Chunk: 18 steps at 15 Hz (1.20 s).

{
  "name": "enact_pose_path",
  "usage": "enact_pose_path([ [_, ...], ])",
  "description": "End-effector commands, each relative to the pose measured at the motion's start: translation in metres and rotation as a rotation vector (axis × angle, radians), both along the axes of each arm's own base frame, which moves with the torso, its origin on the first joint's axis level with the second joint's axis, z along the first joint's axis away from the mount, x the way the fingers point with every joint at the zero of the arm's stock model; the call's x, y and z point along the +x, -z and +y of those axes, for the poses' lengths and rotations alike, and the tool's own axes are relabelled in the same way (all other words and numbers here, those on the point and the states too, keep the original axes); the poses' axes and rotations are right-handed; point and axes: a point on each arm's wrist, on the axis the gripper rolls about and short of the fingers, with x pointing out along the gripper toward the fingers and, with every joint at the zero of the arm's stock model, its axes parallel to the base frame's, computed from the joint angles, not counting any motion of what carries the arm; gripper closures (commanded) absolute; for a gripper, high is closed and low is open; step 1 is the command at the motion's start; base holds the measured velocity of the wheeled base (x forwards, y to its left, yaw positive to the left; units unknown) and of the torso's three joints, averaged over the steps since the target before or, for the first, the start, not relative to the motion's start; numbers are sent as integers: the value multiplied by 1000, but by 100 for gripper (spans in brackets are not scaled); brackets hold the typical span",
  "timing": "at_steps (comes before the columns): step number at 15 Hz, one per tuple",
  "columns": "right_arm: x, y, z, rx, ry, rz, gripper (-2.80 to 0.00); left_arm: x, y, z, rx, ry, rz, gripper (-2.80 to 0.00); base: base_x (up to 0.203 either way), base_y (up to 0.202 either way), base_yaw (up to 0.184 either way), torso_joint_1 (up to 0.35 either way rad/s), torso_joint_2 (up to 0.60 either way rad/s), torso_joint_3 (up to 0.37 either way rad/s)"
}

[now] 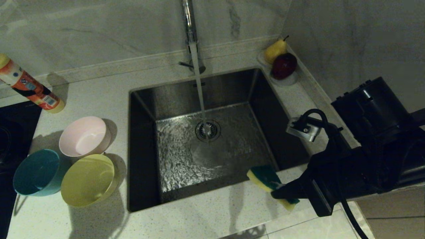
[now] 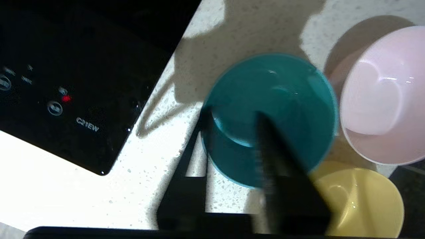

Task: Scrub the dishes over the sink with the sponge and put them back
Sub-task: Pick up a bowl and the sponge

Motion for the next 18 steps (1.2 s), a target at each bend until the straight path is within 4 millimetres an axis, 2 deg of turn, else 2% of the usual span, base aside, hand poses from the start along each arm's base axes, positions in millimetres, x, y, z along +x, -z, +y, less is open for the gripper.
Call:
enact_pose_path([
  [1,2,2,2,-5,-3,8,0,8,12,8,-65,-21,33,-280,0,0,0,0,0,0],
  [10,8,7,6,-17,1,20,0,24,42,25,-154,-59,126,-280,0,0,0,0,0,0],
  [18,11,-3,4,9,14,-12,0,27,62,27,-207,-55,186,-280,0,0,0,0,0,0],
])
